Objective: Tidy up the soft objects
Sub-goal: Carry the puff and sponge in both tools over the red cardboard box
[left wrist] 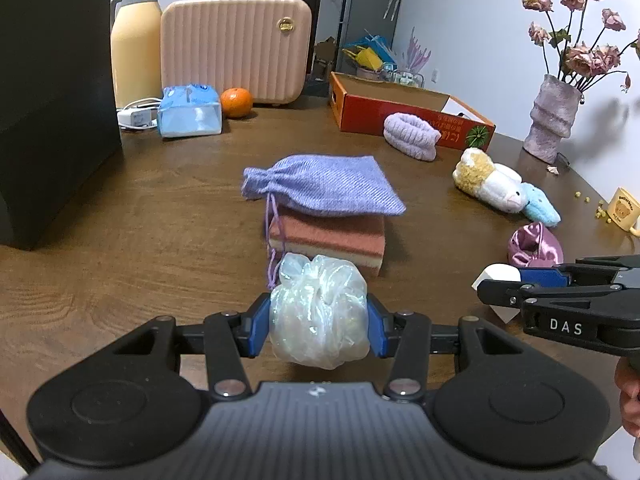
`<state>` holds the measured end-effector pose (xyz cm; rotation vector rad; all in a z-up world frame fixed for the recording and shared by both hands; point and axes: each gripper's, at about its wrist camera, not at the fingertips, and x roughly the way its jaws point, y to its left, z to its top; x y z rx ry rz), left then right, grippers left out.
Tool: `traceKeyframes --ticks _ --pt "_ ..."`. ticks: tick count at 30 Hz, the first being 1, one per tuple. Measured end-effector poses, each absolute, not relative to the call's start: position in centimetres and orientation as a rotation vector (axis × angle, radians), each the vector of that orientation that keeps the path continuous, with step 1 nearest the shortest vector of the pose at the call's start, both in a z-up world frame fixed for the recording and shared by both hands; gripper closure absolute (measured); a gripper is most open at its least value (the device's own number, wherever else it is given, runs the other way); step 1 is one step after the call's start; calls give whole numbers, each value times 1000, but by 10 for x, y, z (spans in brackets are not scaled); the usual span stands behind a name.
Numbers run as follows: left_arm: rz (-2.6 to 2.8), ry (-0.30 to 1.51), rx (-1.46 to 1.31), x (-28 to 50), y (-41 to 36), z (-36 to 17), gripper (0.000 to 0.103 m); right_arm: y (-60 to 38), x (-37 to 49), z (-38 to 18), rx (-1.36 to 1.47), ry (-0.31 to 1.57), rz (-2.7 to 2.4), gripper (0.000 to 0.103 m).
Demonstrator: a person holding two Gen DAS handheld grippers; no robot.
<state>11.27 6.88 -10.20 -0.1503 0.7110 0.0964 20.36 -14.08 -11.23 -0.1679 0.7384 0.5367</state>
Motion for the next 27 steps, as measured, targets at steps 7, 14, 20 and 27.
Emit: traceKeyframes --ticks 7,14,20,27 --pt "88 687 -143 118 61 -93 54 -151 206 -103 -150 704 526 71" --pt "65 667 -139 125 51 -86 54 -164 212 -96 -128 674 509 71" --pt "45 641 -130 135 39 -77 54 -178 220 -88 -98 643 492 71" --pt "16 623 -121 154 24 -70 54 -197 235 -83 -72 623 463 71"
